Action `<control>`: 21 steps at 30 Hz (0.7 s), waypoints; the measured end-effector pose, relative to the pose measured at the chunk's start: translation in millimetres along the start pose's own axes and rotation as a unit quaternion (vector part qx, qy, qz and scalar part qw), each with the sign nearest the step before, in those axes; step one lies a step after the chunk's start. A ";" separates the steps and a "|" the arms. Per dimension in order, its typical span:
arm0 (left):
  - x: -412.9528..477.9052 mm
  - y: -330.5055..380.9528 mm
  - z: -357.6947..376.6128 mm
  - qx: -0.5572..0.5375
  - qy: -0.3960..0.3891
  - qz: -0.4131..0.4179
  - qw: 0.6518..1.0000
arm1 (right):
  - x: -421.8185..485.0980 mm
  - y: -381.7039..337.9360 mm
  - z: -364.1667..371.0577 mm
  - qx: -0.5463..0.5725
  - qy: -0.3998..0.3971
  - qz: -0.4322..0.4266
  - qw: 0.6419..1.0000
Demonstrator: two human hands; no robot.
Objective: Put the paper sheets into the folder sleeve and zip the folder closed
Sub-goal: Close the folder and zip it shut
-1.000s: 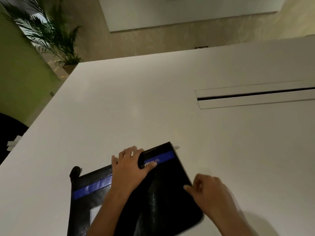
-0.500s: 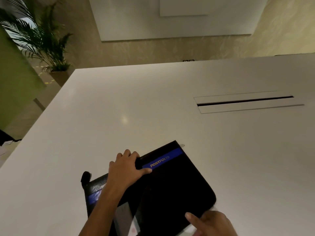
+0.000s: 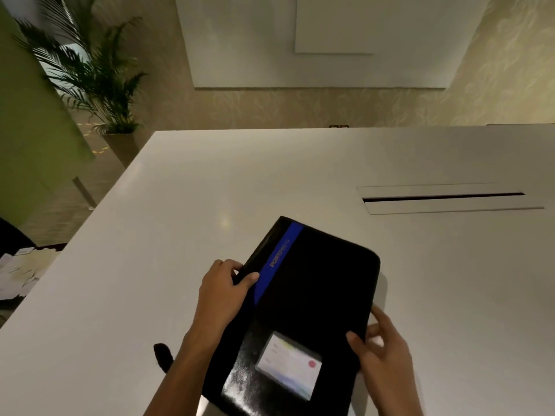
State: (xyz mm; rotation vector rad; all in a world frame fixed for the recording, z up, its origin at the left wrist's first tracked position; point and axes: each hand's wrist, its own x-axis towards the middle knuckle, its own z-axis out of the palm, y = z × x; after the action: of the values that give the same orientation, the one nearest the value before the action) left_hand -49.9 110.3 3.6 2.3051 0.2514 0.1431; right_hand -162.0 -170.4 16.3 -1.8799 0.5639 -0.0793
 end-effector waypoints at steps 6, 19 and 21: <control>7.8 -5.0 -57.8 -0.047 0.078 -0.026 0.996 | 26.8 -55.0 27.6 -0.005 -0.001 -0.116 0.993; -8.2 -107.5 -126.0 -0.021 0.199 -0.144 0.969 | 36.5 -78.6 167.4 -0.041 -0.111 -0.160 0.980; -12.3 -121.8 -130.7 -0.018 0.209 -0.156 0.965 | 34.7 -80.2 183.9 -0.049 -0.120 -0.166 0.978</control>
State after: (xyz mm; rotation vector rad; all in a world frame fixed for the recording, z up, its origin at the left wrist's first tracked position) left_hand -102.1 281.6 2.2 2.1467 0.8135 0.4682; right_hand -45.3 -3.7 11.0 -2.0296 0.0873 -0.0425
